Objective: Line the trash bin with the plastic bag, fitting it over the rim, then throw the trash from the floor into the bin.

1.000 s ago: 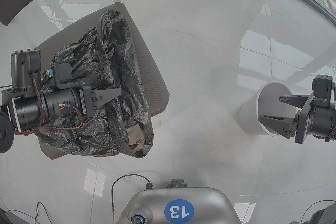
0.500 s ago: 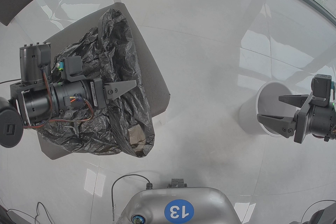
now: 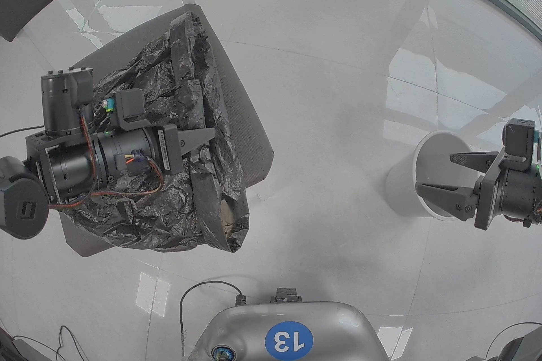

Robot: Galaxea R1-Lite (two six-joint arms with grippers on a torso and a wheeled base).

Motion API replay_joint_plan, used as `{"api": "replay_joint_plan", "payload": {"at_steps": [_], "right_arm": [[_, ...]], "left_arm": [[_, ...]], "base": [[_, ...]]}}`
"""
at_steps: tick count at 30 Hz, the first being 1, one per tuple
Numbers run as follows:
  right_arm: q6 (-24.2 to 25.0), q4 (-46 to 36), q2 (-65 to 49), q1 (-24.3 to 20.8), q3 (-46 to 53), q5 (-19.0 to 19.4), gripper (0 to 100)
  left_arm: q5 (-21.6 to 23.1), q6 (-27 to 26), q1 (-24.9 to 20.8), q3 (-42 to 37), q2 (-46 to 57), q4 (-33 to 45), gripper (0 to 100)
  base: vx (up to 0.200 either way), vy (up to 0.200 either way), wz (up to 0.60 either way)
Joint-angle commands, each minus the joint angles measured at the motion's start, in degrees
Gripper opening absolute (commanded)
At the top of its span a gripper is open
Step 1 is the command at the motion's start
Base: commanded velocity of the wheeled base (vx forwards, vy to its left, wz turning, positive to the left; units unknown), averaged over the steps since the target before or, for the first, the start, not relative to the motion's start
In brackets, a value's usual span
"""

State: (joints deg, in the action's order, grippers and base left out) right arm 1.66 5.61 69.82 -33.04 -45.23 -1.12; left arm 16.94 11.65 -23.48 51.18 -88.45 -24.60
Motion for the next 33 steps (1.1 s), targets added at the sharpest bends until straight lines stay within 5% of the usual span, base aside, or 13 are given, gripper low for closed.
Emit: {"api": "replay_joint_plan", "payload": {"at_steps": [1,12,22,33], "right_arm": [[0.0,0.0,0.0,0.1,0.0,0.0,100],[0.0,0.0,2.8,-0.4,-2.7,0.1,100],[0.5,0.0,10.5,-5.5,-10.1,0.0,100],[0.5,0.1,15.0,-7.8,-15.2,0.0,100]], "left_arm": [[0.0,0.3,0.0,-0.6,0.1,-0.2,0],[-0.2,3.7,2.0,-1.0,3.6,0.1,0],[-2.1,-2.0,6.5,-3.0,6.2,-0.4,0],[-2.7,-2.2,7.6,-5.6,9.4,-0.5,0]], "base": [[0.0,0.0,0.0],[0.0,0.0,0.0],[0.0,0.0,0.0],[0.0,0.055,0.0]]}}
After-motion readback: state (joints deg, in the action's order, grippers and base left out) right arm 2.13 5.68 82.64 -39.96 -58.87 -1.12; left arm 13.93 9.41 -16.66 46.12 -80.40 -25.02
